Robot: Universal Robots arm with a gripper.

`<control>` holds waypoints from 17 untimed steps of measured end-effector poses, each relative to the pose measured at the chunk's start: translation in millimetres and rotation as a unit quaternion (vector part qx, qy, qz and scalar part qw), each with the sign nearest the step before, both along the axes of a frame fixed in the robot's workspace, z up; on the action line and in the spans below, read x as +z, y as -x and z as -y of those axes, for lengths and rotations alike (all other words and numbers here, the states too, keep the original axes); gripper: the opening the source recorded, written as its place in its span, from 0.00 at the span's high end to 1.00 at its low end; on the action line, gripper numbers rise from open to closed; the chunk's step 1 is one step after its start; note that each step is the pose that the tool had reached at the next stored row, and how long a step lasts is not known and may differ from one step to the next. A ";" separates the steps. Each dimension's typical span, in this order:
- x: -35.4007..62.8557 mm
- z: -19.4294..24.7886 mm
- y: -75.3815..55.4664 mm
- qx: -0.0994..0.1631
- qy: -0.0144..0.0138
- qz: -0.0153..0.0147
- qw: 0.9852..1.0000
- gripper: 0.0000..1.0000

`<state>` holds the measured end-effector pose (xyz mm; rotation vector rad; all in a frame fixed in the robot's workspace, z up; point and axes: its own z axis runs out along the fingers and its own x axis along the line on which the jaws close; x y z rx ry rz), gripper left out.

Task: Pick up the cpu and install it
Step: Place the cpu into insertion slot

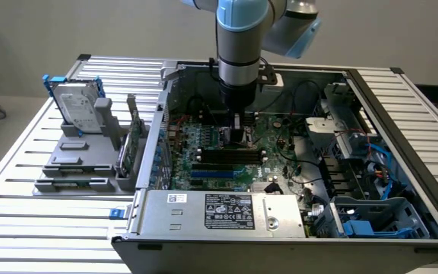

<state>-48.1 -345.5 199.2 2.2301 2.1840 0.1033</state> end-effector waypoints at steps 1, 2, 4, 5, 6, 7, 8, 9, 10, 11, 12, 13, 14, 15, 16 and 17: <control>-0.3 0.0 -0.1 0.000 0.000 0.000 1.000 0.45; -0.4 0.1 -0.1 0.000 0.000 0.000 1.000 0.45; -0.9 0.0 -0.5 0.000 0.000 0.000 1.000 0.45; -1.0 -0.1 -0.6 0.000 0.000 0.000 1.000 0.45; -1.1 -0.3 -0.6 0.000 0.000 0.000 1.000 0.45; -1.1 -0.5 -0.6 0.000 0.000 0.000 1.000 0.45; -1.1 -0.8 -0.6 0.000 0.000 0.000 1.000 0.45; -1.1 -1.0 -0.6 0.000 0.000 0.000 1.000 0.45; -1.2 -1.1 -0.6 0.000 0.000 0.000 1.000 0.45; -1.2 -1.3 -0.6 0.000 0.000 0.000 1.000 0.45; -1.4 -1.6 -0.6 0.000 0.000 0.000 1.000 0.45; -1.5 -1.7 -0.6 0.000 0.000 0.000 1.000 0.45; -1.6 -1.7 -0.6 0.000 0.000 0.000 1.000 0.45; -1.8 -1.7 -0.6 0.001 0.000 0.000 1.000 0.45; -2.1 -1.7 -0.6 0.001 0.000 0.000 1.000 0.45; -2.5 -1.7 -0.6 0.001 0.000 0.000 1.000 0.45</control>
